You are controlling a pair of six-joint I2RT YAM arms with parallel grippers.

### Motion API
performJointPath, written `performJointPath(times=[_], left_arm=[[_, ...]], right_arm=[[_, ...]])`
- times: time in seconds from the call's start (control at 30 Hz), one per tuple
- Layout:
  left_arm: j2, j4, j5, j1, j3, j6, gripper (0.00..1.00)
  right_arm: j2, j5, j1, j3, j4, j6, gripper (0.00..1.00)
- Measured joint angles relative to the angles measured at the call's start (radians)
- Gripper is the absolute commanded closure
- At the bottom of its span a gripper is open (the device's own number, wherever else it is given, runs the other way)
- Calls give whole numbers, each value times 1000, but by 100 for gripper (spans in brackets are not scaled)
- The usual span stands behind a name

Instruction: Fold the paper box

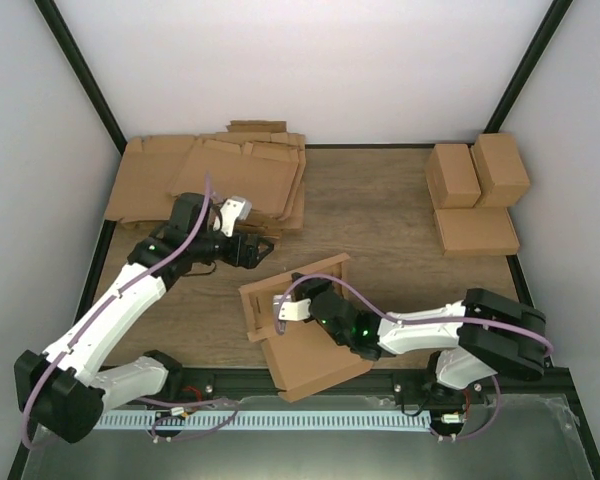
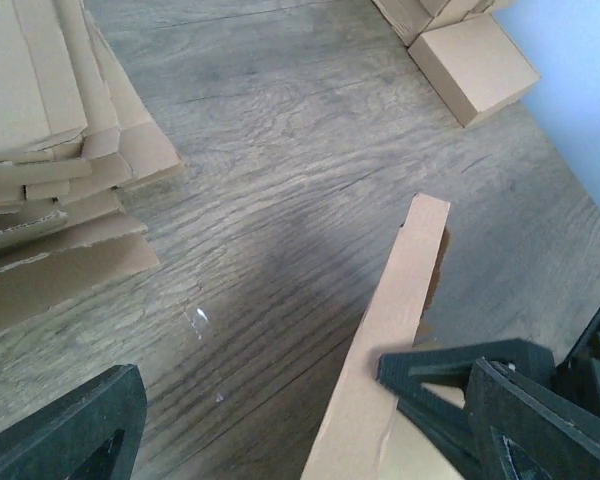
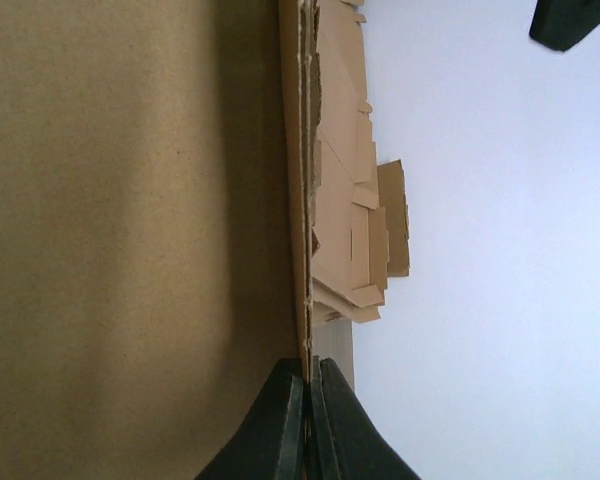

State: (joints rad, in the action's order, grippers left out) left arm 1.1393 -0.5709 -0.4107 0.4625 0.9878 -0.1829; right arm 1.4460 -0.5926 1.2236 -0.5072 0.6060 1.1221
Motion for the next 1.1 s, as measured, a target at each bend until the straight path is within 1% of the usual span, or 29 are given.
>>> performJointPath(times=[0.1,0.27,0.37,0.47,0.57,0.63,0.7,0.77,0.87,1.0,1.1], left_arm=[[-23,-3,-30,0,-16,36,11],[89,-61,-134,0,-12,103,12],[123,-87,-161,0,-14,136,14],[110,-69,-189,6,-35,167,14],[69,-40,-223,19,-86,217,11],[24,-38,-224,36,-126,254,11],[8,-44,-223,46,-134,282,12],[13,-43,-220,49,-131,304,17],[62,-54,-219,50,-115,330,24],[158,-77,-216,57,-69,347,27],[196,-85,-208,60,-56,350,36]], right_arm=[[-36,-2,0,32,-3,8,98],[-48,-14,4,34,-5,14,98],[-48,-22,11,34,-6,22,98],[-48,-26,18,34,-7,22,98],[-58,-29,24,43,-7,22,98],[-64,-30,27,48,-7,22,98],[-65,-32,29,48,-6,23,98],[-65,-32,30,48,-6,24,98],[-66,-32,30,48,-6,26,98],[-65,-32,30,48,-6,29,98],[-65,-32,30,48,-8,29,98]])
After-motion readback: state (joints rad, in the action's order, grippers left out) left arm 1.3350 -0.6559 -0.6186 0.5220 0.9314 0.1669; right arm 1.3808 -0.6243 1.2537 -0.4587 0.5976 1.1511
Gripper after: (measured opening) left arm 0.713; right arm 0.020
